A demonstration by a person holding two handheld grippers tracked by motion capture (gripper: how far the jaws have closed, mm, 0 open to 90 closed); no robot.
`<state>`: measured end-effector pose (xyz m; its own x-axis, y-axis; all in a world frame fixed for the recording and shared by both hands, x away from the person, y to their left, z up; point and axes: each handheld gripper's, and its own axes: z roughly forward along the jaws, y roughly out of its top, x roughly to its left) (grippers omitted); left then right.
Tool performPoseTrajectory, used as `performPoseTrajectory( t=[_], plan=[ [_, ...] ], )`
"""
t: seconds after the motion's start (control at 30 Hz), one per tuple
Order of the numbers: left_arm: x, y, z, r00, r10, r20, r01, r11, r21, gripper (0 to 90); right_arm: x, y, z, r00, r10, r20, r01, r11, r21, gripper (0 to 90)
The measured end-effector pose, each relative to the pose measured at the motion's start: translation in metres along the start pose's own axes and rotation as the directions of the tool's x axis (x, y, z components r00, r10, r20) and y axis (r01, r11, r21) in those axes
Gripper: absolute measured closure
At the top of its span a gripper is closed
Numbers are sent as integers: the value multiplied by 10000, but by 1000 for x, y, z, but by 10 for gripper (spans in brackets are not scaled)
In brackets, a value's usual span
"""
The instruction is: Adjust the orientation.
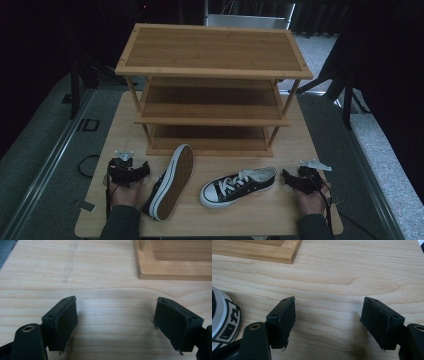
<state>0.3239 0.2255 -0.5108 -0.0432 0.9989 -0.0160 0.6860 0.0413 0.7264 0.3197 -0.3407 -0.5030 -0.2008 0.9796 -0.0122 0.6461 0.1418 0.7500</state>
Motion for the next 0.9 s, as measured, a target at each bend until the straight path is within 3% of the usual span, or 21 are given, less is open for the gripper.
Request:
performPoseTrajectory(
  t=[0.1, 0.27, 0.47, 0.5, 0.53, 0.63, 0.73, 0.8, 0.9],
  plan=[
    [0, -1, -2, 10000, -26, -39, 26, 10000, -7, 203, 0, 0, 0, 10000, -35, -38, 35, 10000, 4, 274],
    [4, 0, -7, 9999, 96, 110, -99, 9998, 200, 351, 0, 0, 0, 10000, -54, -57, 54, 10000, -2, 274],
    [4, 0, -13, 9941, 317, 1040, -333, 9993, 139, 407, 0, 0, 0, 9999, -69, -86, 69, 10000, 0, 274],
    [4, 0, -13, 9941, 317, 1040, -333, 9993, 139, 412, 0, 0, 0, 9999, -69, -86, 69, 10000, 0, 274],
    [1, -1, -19, 9886, 392, 1454, -389, 9992, -49, 412, 0, 0, 0, 9999, -73, -91, 73, 10000, -1, 274],
    [-2, -3, -30, 9791, 415, 1989, -359, 9989, -315, 422, 1, 0, 0, 9999, -101, -115, 101, 9999, 7, 269],
    [-3, -3, -37, 9754, 408, 2166, -310, 9983, -487, 425, 1, 0, 0, 9999, -114, -124, 114, 9999, 6, 269],
    [-5, -2, -45, 9672, 450, 2500, -269, 9968, -752, 424, 0, 0, 0, 9998, -124, -129, 124, 9999, 8, 269],
    [-9, -3, -51, 9603, 593, 2725, -373, 9957, -852, 424, 1, 0, 0, 9998, -125, -131, 125, 9999, 4, 269]
  ],
)
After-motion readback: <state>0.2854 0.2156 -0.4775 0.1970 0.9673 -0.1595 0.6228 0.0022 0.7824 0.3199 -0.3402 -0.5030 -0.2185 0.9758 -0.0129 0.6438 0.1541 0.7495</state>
